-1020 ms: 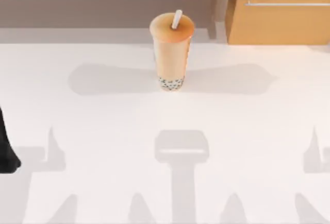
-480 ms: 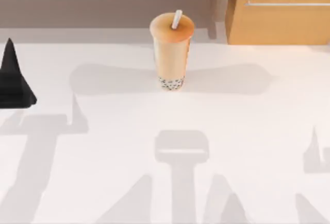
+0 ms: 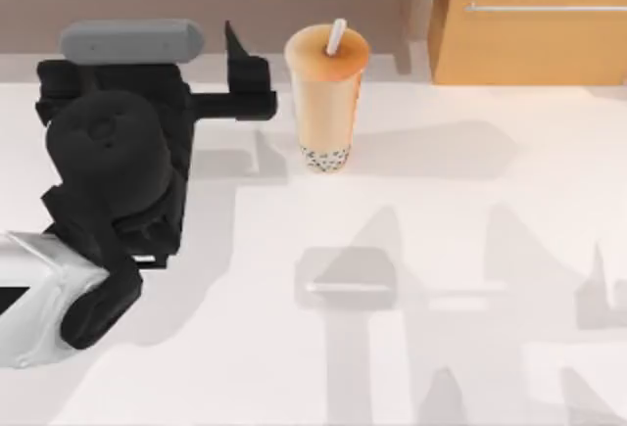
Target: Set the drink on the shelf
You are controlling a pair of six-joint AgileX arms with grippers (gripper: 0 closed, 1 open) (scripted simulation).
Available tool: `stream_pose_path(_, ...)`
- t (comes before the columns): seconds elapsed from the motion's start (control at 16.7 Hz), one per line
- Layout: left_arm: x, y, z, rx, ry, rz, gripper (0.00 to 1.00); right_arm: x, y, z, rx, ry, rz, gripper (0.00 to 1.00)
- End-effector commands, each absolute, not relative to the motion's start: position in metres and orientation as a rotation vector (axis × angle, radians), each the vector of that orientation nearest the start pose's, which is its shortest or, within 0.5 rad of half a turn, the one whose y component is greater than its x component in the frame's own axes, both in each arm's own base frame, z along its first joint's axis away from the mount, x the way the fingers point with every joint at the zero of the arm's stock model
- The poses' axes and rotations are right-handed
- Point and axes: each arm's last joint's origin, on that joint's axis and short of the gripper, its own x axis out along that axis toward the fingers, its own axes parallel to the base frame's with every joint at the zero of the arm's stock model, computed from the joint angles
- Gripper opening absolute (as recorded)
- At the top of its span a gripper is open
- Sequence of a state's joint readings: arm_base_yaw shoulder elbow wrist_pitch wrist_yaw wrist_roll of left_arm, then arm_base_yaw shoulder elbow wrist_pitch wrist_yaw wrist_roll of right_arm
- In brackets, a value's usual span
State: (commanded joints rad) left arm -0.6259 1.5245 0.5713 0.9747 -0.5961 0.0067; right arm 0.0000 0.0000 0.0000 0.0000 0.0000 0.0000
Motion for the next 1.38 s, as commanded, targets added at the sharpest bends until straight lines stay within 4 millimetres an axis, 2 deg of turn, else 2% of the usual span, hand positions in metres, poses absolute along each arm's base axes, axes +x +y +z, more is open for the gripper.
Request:
stream_pose_path(0.12,0.263,-0.196,0.169,-0.006,0.008,-0.016,1.0,0.106,-0.001,0.16,0.0,0.0,0.0,1.0)
stream_pose_path(0.3,0.263,-0.242,0.123,0.002,0.013,-0.02,1.0,0.106,-0.001,0.16,0.0,0.0,0.0,1.0)
stream_pose_path(0.54,0.253,-0.275,0.083,-0.006,0.003,-0.025,1.0,0.106,-0.001,0.16,0.0,0.0,0.0,1.0)
stream_pose_path(0.66,0.25,-0.281,0.076,-0.01,-0.001,-0.026,1.0,0.106,-0.001,0.16,0.0,0.0,0.0,1.0)
stream_pose_path(1.02,0.252,-0.28,0.075,-0.008,0.001,-0.024,1.0,0.106,-0.001,0.16,0.0,0.0,0.0,1.0)
stream_pose_path(1.14,0.262,-0.282,0.075,-0.01,-0.001,-0.026,1.0,0.106,-0.001,0.16,0.0,0.0,0.0,1.0)
stream_pose_path(1.38,0.3,-0.285,0.074,-0.01,-0.001,-0.026,1.0,0.106,-0.001,0.16,0.0,0.0,0.0,1.0)
